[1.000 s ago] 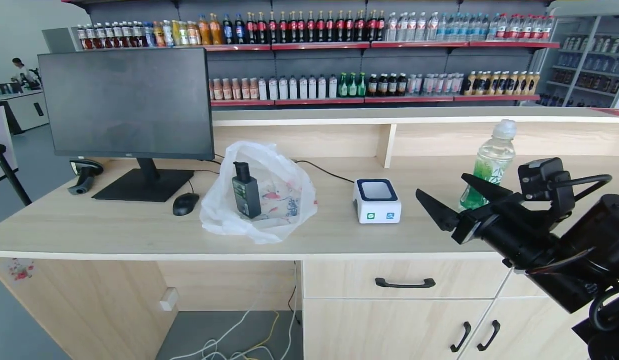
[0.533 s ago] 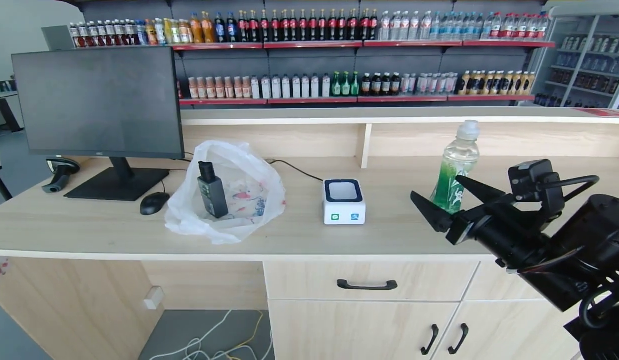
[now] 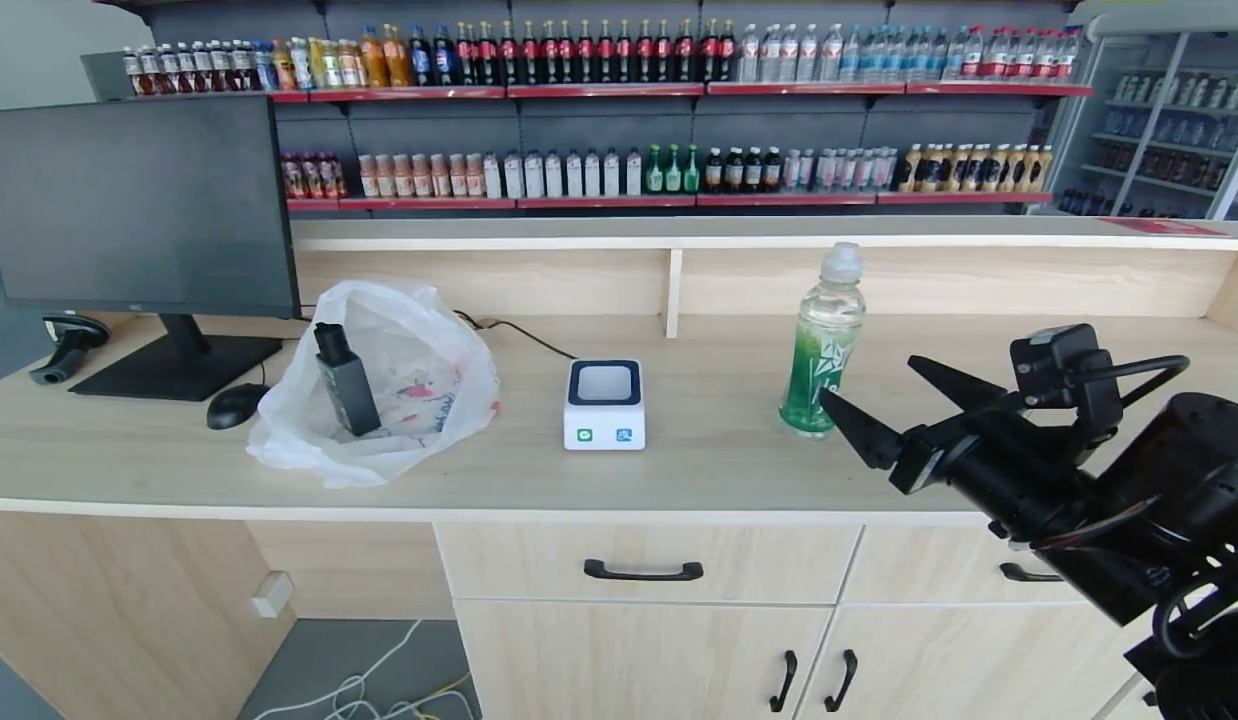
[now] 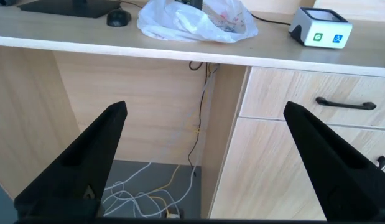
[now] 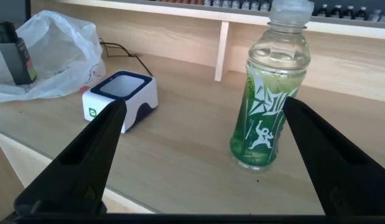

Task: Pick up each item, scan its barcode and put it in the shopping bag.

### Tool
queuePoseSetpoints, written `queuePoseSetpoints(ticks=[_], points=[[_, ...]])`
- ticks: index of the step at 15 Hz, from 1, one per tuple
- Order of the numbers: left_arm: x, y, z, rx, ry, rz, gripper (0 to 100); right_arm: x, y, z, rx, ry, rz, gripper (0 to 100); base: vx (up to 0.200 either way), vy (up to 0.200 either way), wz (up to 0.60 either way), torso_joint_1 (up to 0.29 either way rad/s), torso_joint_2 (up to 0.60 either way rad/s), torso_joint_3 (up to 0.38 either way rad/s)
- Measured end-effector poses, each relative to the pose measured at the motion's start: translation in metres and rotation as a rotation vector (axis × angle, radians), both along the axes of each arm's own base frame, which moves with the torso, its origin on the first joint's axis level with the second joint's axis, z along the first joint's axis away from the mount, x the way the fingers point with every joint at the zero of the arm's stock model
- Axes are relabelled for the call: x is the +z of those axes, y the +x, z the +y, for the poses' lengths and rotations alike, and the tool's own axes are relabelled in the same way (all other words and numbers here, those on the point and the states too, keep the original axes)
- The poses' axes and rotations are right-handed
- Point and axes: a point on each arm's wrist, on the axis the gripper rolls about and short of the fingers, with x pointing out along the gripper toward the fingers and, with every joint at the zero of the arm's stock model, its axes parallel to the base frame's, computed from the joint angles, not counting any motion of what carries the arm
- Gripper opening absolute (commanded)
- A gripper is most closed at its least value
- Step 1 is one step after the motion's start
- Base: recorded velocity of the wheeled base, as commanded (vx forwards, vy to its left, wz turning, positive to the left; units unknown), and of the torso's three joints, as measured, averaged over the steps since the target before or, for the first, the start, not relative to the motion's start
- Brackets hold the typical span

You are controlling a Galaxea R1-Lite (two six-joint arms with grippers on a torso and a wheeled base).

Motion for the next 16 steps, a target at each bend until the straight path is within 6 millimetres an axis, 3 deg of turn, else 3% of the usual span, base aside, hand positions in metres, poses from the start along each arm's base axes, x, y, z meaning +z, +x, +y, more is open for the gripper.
queuePoseSetpoints(ticks=[8,12,16], points=[[0.0000,0.0000,0.0000,-0.002,0.002,0.000,100,-0.0037,-0.0030,0.0008,0.007,-0.007,0.017,100,0.000,-0.200,0.00,0.002,0.01,0.001],[0.0000,0.0000,0.0000,-0.001,0.001,0.000,100,-0.0040,-0.0053,0.0068,0.029,-0.017,0.014,100,0.150,-0.200,0.00,0.001,0.00,0.004],[0.0000,0.0000,0.0000,-0.002,0.001,0.000,100,-0.0041,-0.0061,0.0090,0.038,-0.016,0.014,100,0.000,0.000,0.00,0.000,0.00,0.000]])
